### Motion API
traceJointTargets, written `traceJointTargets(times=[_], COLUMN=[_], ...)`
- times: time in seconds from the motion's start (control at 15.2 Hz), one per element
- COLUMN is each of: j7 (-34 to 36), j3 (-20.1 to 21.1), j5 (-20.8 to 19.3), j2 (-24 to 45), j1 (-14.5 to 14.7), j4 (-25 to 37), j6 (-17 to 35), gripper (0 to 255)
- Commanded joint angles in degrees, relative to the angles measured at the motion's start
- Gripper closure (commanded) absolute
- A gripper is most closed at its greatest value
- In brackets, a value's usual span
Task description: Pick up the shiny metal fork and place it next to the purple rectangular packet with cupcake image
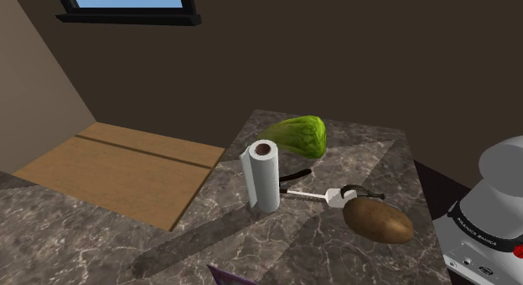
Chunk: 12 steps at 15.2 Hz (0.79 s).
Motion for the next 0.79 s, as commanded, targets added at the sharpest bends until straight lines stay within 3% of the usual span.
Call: traceJointTargets(times=[0.0,0.4,0.46,0.73], j7=[-0.20,-0.38,-0.49,-0.55], j3=[0.57,0.23,0.28,0.36], j5=[0.79,1.26,1.31,1.34], j2=[-1.13,-1.73,-1.77,-1.80], j1=[-0.24,-0.22,-0.23,-0.40], j4=[-0.31,-0.26,-0.38,-0.30], j6=[1.85,1.37,1.46,1.49], gripper=[255,255,0,0])
